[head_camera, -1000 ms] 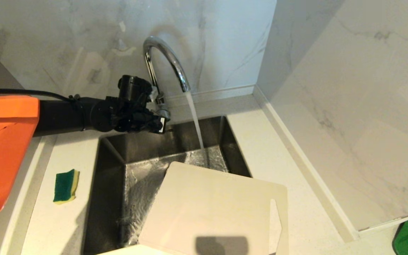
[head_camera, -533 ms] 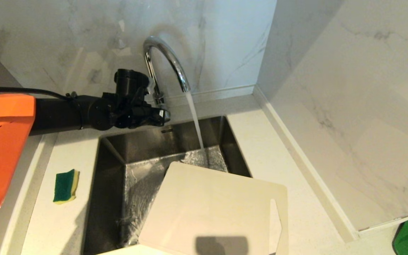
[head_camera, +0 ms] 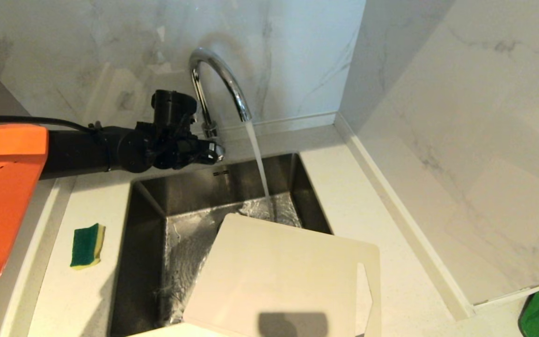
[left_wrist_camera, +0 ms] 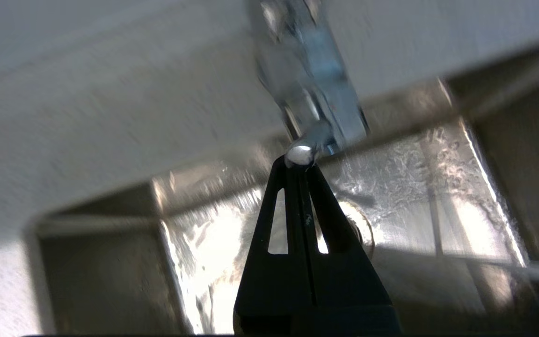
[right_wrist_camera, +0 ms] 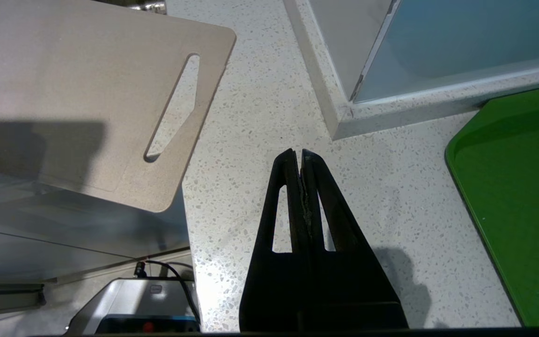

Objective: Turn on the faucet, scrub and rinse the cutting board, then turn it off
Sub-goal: Turn off the tap

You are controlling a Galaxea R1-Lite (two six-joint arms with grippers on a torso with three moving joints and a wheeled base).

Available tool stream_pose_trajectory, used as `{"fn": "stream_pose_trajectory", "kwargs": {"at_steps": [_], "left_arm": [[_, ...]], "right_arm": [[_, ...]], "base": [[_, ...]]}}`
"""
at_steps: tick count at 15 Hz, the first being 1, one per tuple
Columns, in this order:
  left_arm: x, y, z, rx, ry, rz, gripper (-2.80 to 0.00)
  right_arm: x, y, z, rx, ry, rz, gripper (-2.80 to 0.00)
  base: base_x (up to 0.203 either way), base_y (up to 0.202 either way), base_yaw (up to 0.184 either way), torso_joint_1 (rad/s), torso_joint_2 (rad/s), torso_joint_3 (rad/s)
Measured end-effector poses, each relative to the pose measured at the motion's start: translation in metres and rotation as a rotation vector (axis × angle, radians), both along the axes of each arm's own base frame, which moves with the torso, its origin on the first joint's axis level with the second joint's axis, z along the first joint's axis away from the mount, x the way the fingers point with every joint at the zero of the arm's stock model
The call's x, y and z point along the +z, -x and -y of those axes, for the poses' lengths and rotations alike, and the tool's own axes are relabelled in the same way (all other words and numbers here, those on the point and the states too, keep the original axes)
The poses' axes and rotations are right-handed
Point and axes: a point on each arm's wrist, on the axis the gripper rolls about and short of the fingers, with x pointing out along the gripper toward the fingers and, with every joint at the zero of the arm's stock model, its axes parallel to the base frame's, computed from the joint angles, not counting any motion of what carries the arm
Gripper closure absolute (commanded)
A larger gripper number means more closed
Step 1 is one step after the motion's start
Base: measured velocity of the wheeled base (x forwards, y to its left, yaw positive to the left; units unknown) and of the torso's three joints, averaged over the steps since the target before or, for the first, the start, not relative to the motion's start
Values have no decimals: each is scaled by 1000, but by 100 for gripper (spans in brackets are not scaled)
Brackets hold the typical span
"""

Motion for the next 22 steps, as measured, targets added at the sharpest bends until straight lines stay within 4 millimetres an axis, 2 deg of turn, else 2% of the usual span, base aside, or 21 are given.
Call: {"fn": "stream_pose_trajectory", "kwargs": {"at_steps": [5, 12, 22], "left_arm": [[10, 0, 3, 24, 29, 83, 0], [14, 9, 23, 2, 44, 119, 0], [12, 17, 29, 25, 13, 71, 0]], "right_arm": [[0, 0, 0, 1, 0, 0, 0], [0, 0, 0, 0, 0, 0, 0], [0, 0, 0, 1, 0, 0, 0]], "base": [[0, 0, 0, 0, 0, 0], [0, 0, 0, 0, 0, 0], [0, 0, 0, 0, 0, 0]]}}
